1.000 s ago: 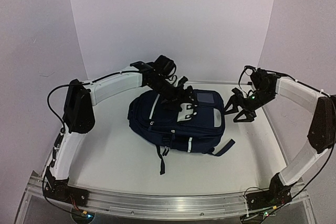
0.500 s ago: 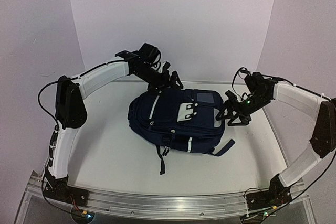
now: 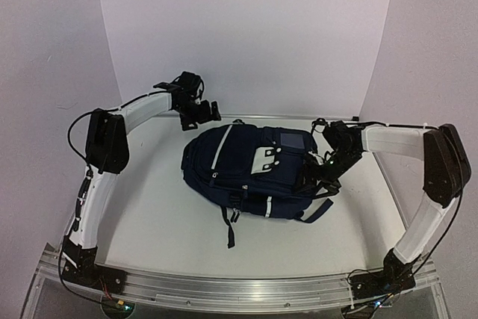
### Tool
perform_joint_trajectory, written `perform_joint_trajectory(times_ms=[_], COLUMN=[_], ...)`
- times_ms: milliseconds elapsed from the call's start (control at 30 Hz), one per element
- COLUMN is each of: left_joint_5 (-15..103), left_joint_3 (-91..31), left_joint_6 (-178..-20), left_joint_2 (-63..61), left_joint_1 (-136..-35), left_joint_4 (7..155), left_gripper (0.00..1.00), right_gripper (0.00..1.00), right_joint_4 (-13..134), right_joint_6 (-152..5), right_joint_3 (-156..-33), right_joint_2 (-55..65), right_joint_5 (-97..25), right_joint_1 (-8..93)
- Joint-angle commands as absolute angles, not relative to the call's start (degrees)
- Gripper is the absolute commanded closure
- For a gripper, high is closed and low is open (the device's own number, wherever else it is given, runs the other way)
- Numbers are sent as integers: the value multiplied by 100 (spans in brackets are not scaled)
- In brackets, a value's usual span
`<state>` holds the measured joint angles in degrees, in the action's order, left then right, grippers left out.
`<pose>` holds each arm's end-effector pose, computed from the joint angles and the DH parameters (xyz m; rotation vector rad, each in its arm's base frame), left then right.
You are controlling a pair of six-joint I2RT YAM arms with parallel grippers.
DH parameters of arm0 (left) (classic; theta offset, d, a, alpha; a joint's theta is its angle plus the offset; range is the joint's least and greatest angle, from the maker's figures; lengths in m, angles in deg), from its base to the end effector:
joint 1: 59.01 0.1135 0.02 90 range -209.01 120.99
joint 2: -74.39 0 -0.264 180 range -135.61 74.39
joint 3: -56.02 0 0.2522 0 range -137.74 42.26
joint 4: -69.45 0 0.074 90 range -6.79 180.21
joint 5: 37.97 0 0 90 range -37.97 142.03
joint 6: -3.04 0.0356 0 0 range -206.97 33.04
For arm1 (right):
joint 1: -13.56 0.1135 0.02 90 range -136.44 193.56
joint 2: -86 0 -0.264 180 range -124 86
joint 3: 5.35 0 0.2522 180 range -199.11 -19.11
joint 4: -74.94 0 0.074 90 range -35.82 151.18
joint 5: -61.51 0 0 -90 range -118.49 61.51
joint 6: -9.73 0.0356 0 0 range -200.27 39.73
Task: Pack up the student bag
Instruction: Adjust the student bag at the center of the board.
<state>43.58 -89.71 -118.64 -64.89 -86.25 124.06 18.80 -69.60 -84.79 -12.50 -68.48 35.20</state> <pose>0.4809 -0.2534 0.2327 -0.0263 2.5034 -0.6314 0.2920 0.1405 0.1943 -0.4118 2.8612 1.1135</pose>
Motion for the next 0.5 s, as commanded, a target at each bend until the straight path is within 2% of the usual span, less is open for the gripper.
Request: perform_joint_trajectory(times_ms=[0,233,467], left_joint_5=[3452,2917,2797], left_joint_3=[-7978,-4483,-2674], left_joint_6=[-11500,-11489,-12552], left_joint_2=[-6335,-4013,-2384], left_joint_1=[-8816,-9435,-10314], left_joint_4=[12253,11182,10962], left_gripper=[0,0,0], right_gripper=[14,16,13], right_joint_4=[2147,2128,2069], right_joint_6=[-7100,-7464,-7496], right_joint_3=[-9109,-11057,-13676], right_joint_2=[-1857,-3271,-4732], right_joint_5=[-6481,-6376,-6253], right_joint_1=[3247,2851,2841])
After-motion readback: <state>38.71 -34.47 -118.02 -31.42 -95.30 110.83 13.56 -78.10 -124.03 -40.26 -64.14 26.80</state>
